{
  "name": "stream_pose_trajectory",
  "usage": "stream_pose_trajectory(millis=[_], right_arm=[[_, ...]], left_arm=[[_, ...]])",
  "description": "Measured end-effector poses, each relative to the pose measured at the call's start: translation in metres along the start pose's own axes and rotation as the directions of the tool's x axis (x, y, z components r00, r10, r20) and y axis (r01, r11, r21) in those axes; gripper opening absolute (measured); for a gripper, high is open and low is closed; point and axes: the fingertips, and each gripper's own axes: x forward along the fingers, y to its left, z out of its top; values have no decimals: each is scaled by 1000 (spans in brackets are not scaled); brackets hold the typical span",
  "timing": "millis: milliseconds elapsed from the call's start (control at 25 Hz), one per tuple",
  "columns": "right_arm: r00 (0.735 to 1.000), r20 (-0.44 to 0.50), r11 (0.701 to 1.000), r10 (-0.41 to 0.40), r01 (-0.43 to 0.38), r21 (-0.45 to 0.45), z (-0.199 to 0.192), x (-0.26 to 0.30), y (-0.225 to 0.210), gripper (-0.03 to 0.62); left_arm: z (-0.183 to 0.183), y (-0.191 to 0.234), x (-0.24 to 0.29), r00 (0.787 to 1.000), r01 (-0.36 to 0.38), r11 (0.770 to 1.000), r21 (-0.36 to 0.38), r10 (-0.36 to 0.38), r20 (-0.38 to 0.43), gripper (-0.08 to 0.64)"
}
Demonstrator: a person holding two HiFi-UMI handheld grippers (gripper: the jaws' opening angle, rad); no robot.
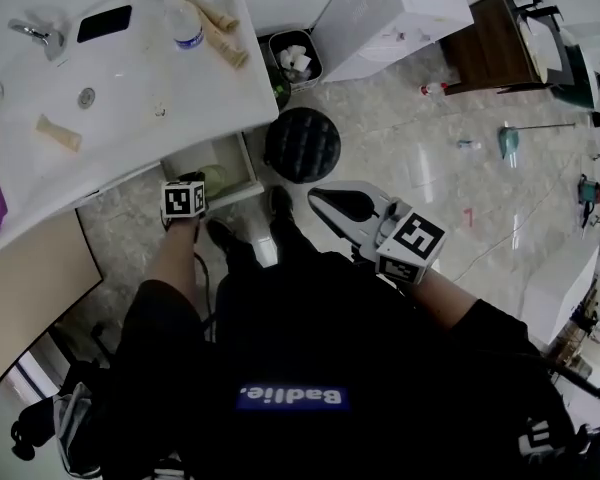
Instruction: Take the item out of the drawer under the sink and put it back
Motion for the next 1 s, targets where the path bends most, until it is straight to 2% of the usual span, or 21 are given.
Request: stream_pose_trajectory(millis=[280, 480, 600, 800, 880, 1000], right_arm=[[995, 79, 997, 56, -53, -49, 28, 6, 29, 2], [991, 118, 996, 70, -63, -65, 41, 10, 42, 2], [986, 151, 995, 76, -67, -68, 54, 13, 49, 1], [981, 166, 993, 98, -84, -88, 62, 23, 62, 2], [980, 163, 991, 112, -97, -95, 65, 27, 66, 2], [979, 162, 989, 125, -111, -97, 69, 34, 72, 2]], left_arm=[[13, -42, -74, 992, 64, 997, 53, -69, 104, 23], [30, -69, -139, 964, 92, 992, 82, -109, 244, 23], [45, -85, -183, 929, 117, 989, 93, -142, 342, 23], [63, -106, -256, 850, 138, 983, 123, -181, 495, 23], [70, -114, -282, 818, 140, 979, 145, -197, 541, 23], [76, -122, -314, 782, 139, 974, 176, -218, 584, 23]])
